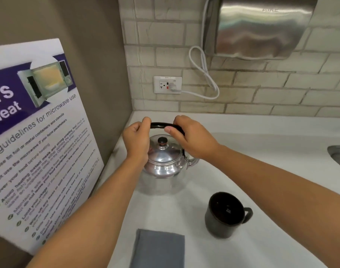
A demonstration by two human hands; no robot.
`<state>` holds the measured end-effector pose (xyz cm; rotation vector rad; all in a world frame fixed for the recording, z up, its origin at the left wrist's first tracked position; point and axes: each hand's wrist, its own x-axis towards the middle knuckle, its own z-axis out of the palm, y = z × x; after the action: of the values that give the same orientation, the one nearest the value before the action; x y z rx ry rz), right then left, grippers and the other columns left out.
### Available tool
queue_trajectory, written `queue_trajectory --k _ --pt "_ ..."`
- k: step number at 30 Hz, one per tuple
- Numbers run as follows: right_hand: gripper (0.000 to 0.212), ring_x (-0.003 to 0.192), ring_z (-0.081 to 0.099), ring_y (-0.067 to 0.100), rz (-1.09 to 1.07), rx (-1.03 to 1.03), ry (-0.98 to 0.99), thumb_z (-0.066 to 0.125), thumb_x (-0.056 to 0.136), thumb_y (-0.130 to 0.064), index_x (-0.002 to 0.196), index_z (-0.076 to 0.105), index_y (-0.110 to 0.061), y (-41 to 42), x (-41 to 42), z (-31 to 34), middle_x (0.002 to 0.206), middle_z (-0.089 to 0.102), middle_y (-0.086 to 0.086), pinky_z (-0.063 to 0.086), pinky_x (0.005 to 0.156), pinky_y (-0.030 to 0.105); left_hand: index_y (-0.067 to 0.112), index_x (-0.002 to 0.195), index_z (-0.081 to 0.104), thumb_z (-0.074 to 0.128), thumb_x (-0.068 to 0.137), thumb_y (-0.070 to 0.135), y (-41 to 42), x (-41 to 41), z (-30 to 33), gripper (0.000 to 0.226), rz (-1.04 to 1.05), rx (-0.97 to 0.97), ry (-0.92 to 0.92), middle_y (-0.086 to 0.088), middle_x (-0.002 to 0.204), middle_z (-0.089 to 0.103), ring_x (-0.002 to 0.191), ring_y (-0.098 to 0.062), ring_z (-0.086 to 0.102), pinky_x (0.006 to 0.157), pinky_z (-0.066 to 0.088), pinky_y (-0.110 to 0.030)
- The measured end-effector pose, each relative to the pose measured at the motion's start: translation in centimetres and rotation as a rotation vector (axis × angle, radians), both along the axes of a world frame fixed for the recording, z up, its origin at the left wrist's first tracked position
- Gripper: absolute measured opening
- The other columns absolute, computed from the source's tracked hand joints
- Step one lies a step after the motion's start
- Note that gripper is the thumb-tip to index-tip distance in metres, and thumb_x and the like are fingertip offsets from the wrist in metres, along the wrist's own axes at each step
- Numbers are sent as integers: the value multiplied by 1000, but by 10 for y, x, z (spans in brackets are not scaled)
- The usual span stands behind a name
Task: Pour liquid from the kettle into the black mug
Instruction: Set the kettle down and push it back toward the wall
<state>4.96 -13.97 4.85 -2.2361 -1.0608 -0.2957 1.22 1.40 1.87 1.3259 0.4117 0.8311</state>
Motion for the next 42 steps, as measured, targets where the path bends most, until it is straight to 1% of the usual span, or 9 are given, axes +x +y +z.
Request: queue_trajectory --k 9,18,25,29,31,33,36,39,42 --pt "39 63 49 19 36 -140 -14 37 94 -53 81 43 -17 19 70 -38 73 49 -3 34 55 33 24 39 33 62 76 20 19 56 -39 47 36 9 74 15 40 27 39 -4 27 37 27 -15" --pt "34 60 48 22 77 -37 15 39 95 -49 78 39 -20 38 95 -60 67 47 -3 40 56 36 25 40 38 62 79 44 36 74 -59 50 37 44 139 13 43 30 45 -8 33 48 34 -25" --pt "46 55 46 22 -12 2 139 38 94 -53 64 38 -18 46 115 -67 55 43 -2 44 58 41 4 59 53 37 84 77 61 88 -54 80 146 697 442 -10 55 59 55 -26 56 52 44 -36" --pt "65 65 59 25 -67 -87 284 34 92 -59 72 61 -3 51 131 -74 62 62 9 49 70 43 1 60 59 35 84 78 75 106 -50 84 32 888 702 -12 61 64 58 -29 61 55 49 -38" --pt "65 62 60 17 -75 -107 393 38 91 -60 85 72 -5 53 138 -81 48 60 -3 46 67 33 9 54 52 37 83 79 77 113 -52 77 -11 939 822 -7 55 59 53 -26 57 49 40 -31" --pt "57 55 56 10 -86 -143 477 43 89 -60 77 75 -14 55 143 -87 37 51 -8 41 63 27 12 52 47 40 82 78 78 118 -56 74 -45 936 920 -4 52 54 50 -23 53 45 31 -28" --pt "62 43 46 12 -133 -145 576 51 84 -61 34 47 -25 58 148 -95 37 43 -3 37 56 29 11 61 54 45 78 79 80 122 -64 71 -96 870 1010 -4 62 60 55 -20 55 44 29 -26" --pt "64 47 43 17 -168 -177 560 49 83 -64 42 35 -16 57 145 -92 43 42 1 36 58 33 10 70 58 42 76 83 80 122 -61 75 -124 826 1054 -4 69 61 59 -19 56 45 32 -27" --pt "62 60 50 21 -200 -209 497 34 90 -63 57 42 -11 47 133 -80 58 51 4 41 68 36 8 81 61 25 85 79 77 110 -45 80 -58 847 1045 -4 76 58 63 -21 52 52 33 -31"
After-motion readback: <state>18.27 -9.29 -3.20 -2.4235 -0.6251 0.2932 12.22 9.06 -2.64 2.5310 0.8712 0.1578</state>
